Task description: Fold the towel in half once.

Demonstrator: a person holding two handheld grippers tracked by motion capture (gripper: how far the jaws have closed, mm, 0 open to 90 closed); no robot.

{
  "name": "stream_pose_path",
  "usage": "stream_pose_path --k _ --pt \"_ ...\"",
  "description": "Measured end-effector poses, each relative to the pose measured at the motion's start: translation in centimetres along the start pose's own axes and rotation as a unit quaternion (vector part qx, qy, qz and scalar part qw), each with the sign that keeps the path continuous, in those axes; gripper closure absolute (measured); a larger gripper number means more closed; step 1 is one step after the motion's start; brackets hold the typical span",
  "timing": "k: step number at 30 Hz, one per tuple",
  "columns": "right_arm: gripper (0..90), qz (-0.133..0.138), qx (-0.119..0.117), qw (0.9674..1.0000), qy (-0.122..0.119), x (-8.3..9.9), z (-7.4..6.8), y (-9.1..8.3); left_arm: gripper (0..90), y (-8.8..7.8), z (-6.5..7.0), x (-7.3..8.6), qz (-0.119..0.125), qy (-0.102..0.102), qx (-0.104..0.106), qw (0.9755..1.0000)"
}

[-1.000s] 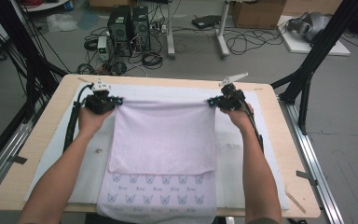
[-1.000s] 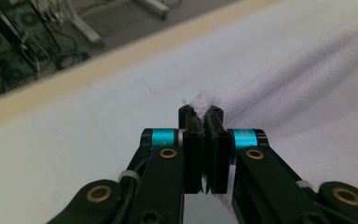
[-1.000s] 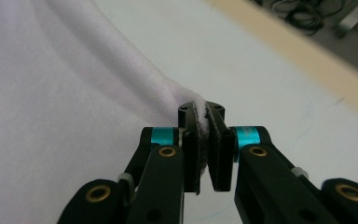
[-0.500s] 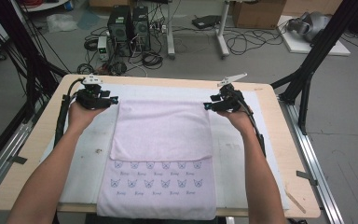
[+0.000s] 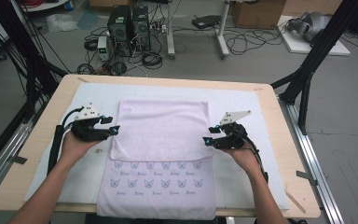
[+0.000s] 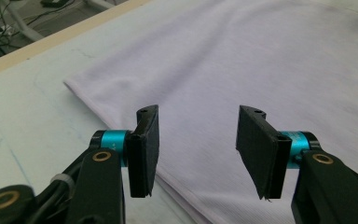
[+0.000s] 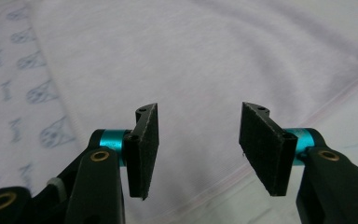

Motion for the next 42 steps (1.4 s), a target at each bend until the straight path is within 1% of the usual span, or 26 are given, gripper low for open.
stream_pose_path --k 1,3,4,5,6,8,9,10,11,14,16,18,19,22,24,26,29,31,32,33,36,38,39,40,42 --pt "45.9 -0.002 0.000 1.0000 -0.004 0.3 -0.5 -0.1 49.4 -0.2 0.5 0.4 0.001 0.002 0.003 1.0000" --pt "44.3 -0.020 -0.015 0.9997 0.000 0.8 -1.2 -0.3 49.3 -0.6 1.4 1.1 0.003 0.003 0.014 0.9999" --pt "44.6 -0.019 -0.016 0.9997 -0.008 0.9 -1.5 -0.4 49.2 -0.7 1.7 1.6 -0.001 0.005 0.019 0.9998" --pt "45.8 -0.007 -0.010 0.9998 -0.016 1.0 -1.9 -0.5 48.8 -0.9 2.1 2.1 -0.007 0.006 0.023 0.9997" --pt "45.9 0.008 -0.007 0.9998 -0.019 1.3 -2.2 -0.7 48.2 -0.9 2.4 2.3 -0.005 0.006 0.024 0.9997" --pt "46.1 0.016 -0.010 0.9998 -0.006 1.9 -2.2 -0.8 48.4 -1.0 3.0 3.1 -0.003 0.007 0.030 0.9995" --pt "46.8 0.021 -0.008 0.9997 -0.003 2.4 -2.3 -0.9 48.3 -1.0 3.2 3.2 -0.004 0.009 0.032 0.9995" --pt "47.0 0.019 -0.007 0.9998 -0.001 2.7 -2.4 -0.9 48.3 -0.9 3.3 3.5 -0.008 0.012 0.034 0.9993" --pt "47.0 0.011 -0.009 0.9999 0.001 2.9 -2.3 -0.8 48.4 -0.8 3.5 3.6 -0.014 0.018 0.036 0.9991" --pt "50.0 0.019 -0.006 0.9998 -0.005 3.1 -2.6 -0.7 50.1 -0.7 3.7 3.8 -0.016 0.020 0.043 0.9988" --pt "51.5 0.014 -0.007 0.9998 -0.010 3.3 -2.8 -0.3 51.3 -0.7 4.0 4.2 -0.023 0.024 0.049 0.9983" --pt "52.7 0.003 -0.013 0.9997 -0.019 3.6 -3.1 0.3 52.5 -0.6 4.2 4.7 -0.033 0.028 0.059 0.9973" --pt "52.7 -0.004 -0.018 0.9997 -0.019 3.8 -3.2 0.5 52.7 -0.6 4.2 4.8 -0.036 0.030 0.060 0.9971" --pt "53.5 -0.007 -0.028 0.9994 -0.019 3.9 -3.4 0.7 53.5 -0.5 4.5 5.4 -0.048 0.032 0.072 0.9957" --pt "55.1 -0.007 -0.032 0.9993 -0.019 4.0 -3.5 0.7 55.5 -0.4 4.7 5.7 -0.057 0.037 0.074 0.9949" --pt "56.8 -0.014 -0.033 0.9991 -0.020 4.3 -3.5 0.8 57.0 -0.2 4.7 5.9 -0.064 0.040 0.076 0.9942" --pt "61.6 -0.030 -0.035 0.9987 -0.020 4.9 -3.6 1.0 62.0 0.1 4.9 6.0 -0.070 0.047 0.075 0.9936" --pt "66.6 -0.030 -0.031 0.9988 -0.021 4.9 -3.6 1.0 67.3 0.2 5.0 6.0 -0.069 0.053 0.073 0.9935" --pt "67.9 -0.030 -0.029 0.9988 -0.023 5.0 -3.5 1.0 69.9 0.2 5.0 6.0 -0.068 0.054 0.068 0.9939" --pt "69.9 -0.031 -0.029 0.9989 -0.019 5.0 -3.5 1.0 73.8 0.2 5.0 6.0 -0.068 0.055 0.067 0.9939" --pt "76.0 -0.031 -0.020 0.9991 -0.022 5.0 -3.4 1.0 82.9 0.2 5.0 5.9 -0.067 0.056 0.068 0.9939" --pt "81.1 -0.031 -0.018 0.9991 -0.024 5.0 -3.4 0.9 84.4 0.2 5.0 5.9 -0.066 0.056 0.068 0.9939" --pt "83.1 -0.027 -0.020 0.9991 -0.026 4.9 -3.4 0.9 84.6 0.2 5.0 5.9 -0.065 0.053 0.068 0.9941" --pt "84.0 -0.027 -0.021 0.9992 -0.023 4.9 -3.4 0.8 84.6 0.2 5.0 5.9 -0.064 0.054 0.067 0.9942" --pt "84.4 -0.022 -0.023 0.9992 -0.024 4.9 -3.4 0.7 84.9 0.1 4.9 5.8 -0.061 0.048 0.068 0.9947"
Point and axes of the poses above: each handheld gripper's, and its own axes: y roughly forward along the jaws, x roughly out of its underside, z roughly to its right, the point moved 6 cm from there along y, roughly forward along the jaws, and after that the axes turned 1 degree about -z, right-handed, at the moved point
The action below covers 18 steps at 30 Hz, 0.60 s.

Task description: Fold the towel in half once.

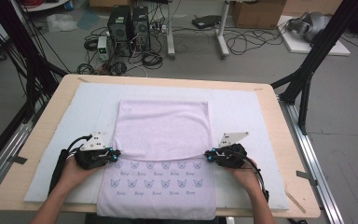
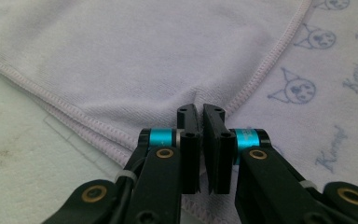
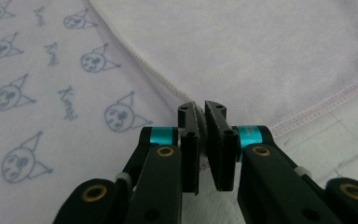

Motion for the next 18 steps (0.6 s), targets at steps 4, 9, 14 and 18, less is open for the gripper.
stream_pose_path --k 4,9,14,18 --pt "84.9 0.016 -0.001 0.9999 0.003 -0.2 0.0 -0.4 85.0 -0.4 -0.1 -0.2 0.013 -0.008 -0.004 0.9999" --pt "85.2 0.041 -0.004 0.9992 0.005 -0.8 -0.2 -1.1 85.0 -1.3 -0.4 -0.6 0.028 -0.016 -0.012 0.9994" --pt "85.5 0.069 -0.010 0.9975 0.007 -1.8 -0.4 -2.2 85.3 -2.6 -0.8 -1.8 0.050 -0.033 -0.023 0.9979" --pt "85.6 0.076 -0.016 0.9969 -0.002 -2.6 -1.1 -3.2 85.4 -4.0 -0.3 -2.6 0.059 -0.031 -0.027 0.9974"
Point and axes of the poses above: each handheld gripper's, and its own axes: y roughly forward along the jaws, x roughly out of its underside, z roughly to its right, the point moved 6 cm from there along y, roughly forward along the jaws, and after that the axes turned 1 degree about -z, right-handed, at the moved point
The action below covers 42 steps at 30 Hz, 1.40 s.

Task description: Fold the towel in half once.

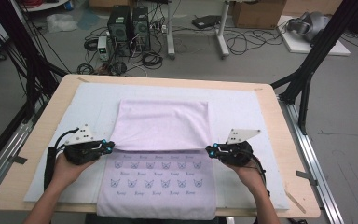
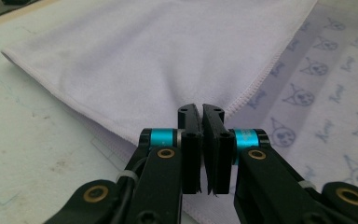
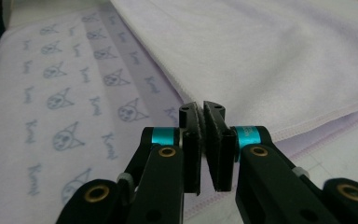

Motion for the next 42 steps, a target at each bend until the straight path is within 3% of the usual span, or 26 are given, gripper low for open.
stream_pose_path --k 5,9,12,14,16,17,22,29,30,32,36,39,42 --pt "85.6 0.004 -0.017 0.9998 -0.010 -0.6 -1.9 -1.3 85.7 -2.8 1.7 -0.1 0.004 0.020 0.005 0.9998" --pt "85.6 -0.006 -0.034 0.9990 -0.029 -0.3 -4.9 -2.3 85.9 -4.9 3.9 1.3 0.001 0.030 0.017 0.9994" --pt "85.5 -0.013 -0.046 0.9981 -0.038 0.4 -7.2 -3.0 85.3 -6.0 5.9 2.8 -0.003 0.046 0.037 0.9982" --pt "79.0 -0.018 -0.060 0.9972 -0.042 0.9 -8.3 -3.4 78.0 -6.1 6.6 3.7 -0.009 0.050 0.041 0.9979" --pt "71.9 -0.012 -0.079 0.9964 -0.028 1.1 -8.9 -3.9 68.4 -6.1 6.7 4.1 -0.014 0.051 0.047 0.9975" --pt "70.3 -0.009 -0.086 0.9959 -0.025 1.1 -8.9 -4.1 65.8 -6.0 6.5 4.1 -0.014 0.049 0.046 0.9977" --pt "65.3 -0.012 -0.065 0.9975 -0.026 1.5 -7.6 -3.0 63.4 -4.3 5.9 4.1 -0.025 0.046 0.052 0.9972" --pt "59.0 -0.057 -0.053 0.9970 -0.003 3.8 -5.6 0.9 63.4 -0.5 5.8 5.8 -0.077 0.043 0.069 0.9937" --pt "59.1 -0.073 -0.051 0.9960 -0.004 4.1 -5.4 1.4 63.5 -0.4 5.8 5.7 -0.071 0.043 0.070 0.9941" --pt "63.4 -0.085 -0.052 0.9950 -0.009 4.5 -5.4 2.0 70.2 -0.4 5.8 5.6 -0.072 0.041 0.073 0.9938" --pt "82.8 -0.080 -0.044 0.9958 -0.006 4.5 -5.3 2.0 86.2 -0.2 6.1 5.5 -0.070 0.044 0.072 0.9940" --pt "86.9 -0.082 -0.044 0.9954 -0.020 4.4 -5.4 2.0 87.8 -0.4 6.1 5.3 -0.068 0.049 0.062 0.9945" --pt "87.3 -0.068 -0.045 0.9966 -0.015 3.8 -5.5 1.2 88.0 -1.2 6.3 4.8 -0.058 0.049 0.058 0.9955"
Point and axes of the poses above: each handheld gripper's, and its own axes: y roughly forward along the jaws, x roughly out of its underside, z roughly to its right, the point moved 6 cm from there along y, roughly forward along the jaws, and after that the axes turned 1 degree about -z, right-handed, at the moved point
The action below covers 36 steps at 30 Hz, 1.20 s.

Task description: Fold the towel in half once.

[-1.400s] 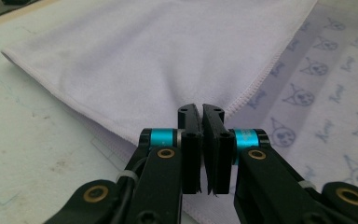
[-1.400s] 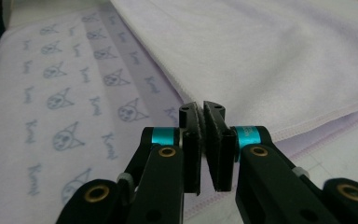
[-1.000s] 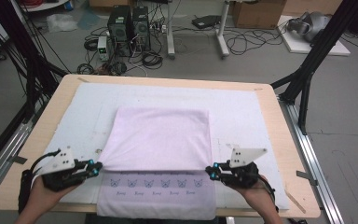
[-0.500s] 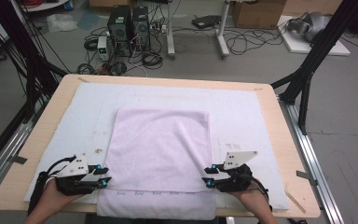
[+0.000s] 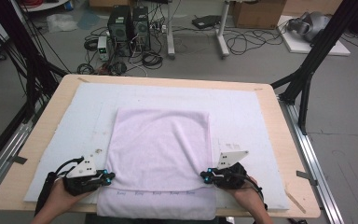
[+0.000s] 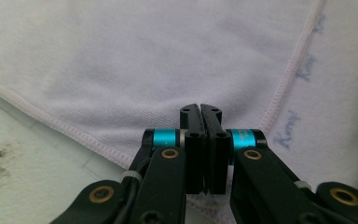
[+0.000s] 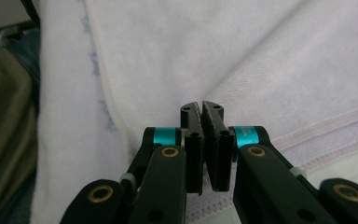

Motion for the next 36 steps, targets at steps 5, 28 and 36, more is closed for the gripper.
stream_pose_path --k 5,28,36 --pt "87.3 0.022 -0.002 0.9997 -0.011 -1.1 -0.8 -1.7 88.1 -2.9 0.8 -1.5 0.030 0.013 -0.008 0.9994" --pt "62.1 0.040 -0.030 0.9987 -0.012 -2.2 -0.7 -2.2 59.3 -2.7 0.2 -1.1 0.039 0.006 0.010 0.9992" --pt "54.4 0.025 0.032 0.9989 0.023 -3.8 6.5 -1.1 58.2 1.0 -6.2 -3.7 0.038 -0.032 -0.030 0.9983"
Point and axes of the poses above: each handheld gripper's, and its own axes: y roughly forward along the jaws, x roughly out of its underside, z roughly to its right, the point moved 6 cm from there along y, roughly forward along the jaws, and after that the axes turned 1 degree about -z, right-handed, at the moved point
